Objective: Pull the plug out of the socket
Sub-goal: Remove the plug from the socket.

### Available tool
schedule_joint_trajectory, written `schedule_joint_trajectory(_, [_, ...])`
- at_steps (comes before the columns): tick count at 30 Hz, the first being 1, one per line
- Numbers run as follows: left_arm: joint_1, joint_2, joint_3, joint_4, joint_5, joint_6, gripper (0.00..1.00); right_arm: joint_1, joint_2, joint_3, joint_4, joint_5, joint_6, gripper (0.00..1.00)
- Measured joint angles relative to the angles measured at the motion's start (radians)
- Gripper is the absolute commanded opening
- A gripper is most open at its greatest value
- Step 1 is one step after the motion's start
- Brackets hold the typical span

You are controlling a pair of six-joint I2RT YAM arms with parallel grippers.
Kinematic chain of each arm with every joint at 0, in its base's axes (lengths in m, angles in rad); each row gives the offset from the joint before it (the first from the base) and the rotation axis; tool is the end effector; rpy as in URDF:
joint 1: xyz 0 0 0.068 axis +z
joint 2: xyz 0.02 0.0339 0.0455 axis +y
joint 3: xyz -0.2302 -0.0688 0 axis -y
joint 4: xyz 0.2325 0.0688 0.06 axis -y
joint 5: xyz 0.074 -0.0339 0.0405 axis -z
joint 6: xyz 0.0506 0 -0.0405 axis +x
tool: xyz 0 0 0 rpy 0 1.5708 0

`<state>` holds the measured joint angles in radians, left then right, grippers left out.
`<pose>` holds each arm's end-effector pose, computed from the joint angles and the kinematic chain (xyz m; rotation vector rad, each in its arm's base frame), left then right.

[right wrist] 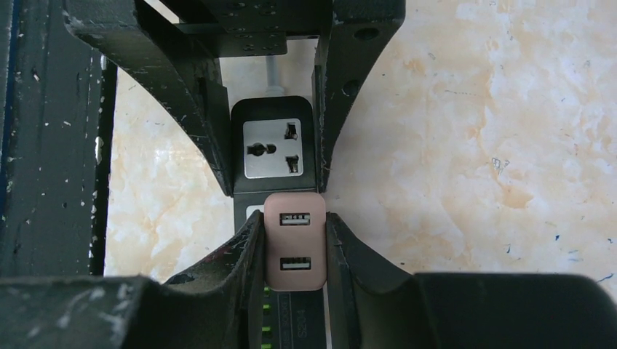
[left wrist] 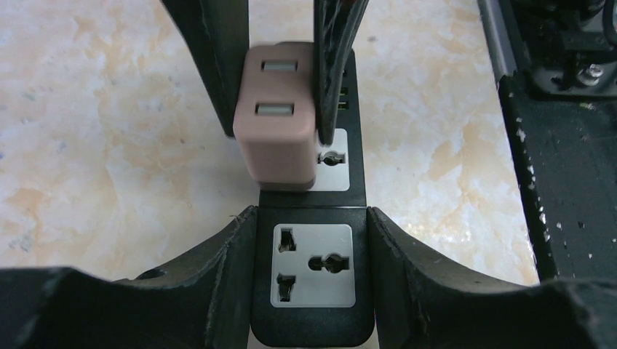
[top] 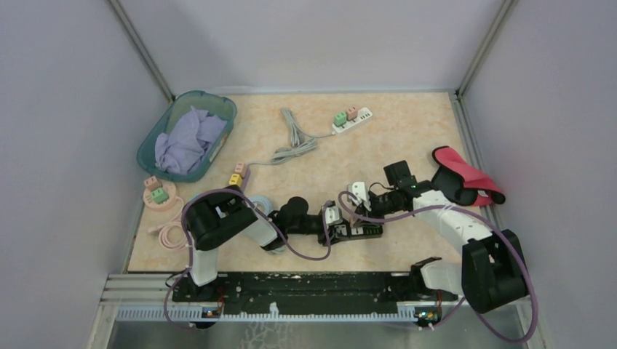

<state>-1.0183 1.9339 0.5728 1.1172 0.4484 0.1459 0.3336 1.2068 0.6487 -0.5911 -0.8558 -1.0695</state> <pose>0.1518 -0.2881 0.0849 1.3151 1.3878 -1.0106 0.1868 0.1052 0.1586 -1.6806 1.6360 0.8137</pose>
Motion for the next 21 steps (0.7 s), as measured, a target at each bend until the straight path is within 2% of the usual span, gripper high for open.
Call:
schedule_joint_trajectory(12, [0.001,0.0,0.0,-0.004,0.006,-0.006,0.0,-0.023,-0.009,0.002,-0.092,-0.076,-0.238,0.0])
schedule_joint_trajectory(21, [0.002,0.0,0.0,-0.004,0.008,-0.016,0.0,-0.024,-0.013,0.02,-0.132,-0.089,-0.246,0.0])
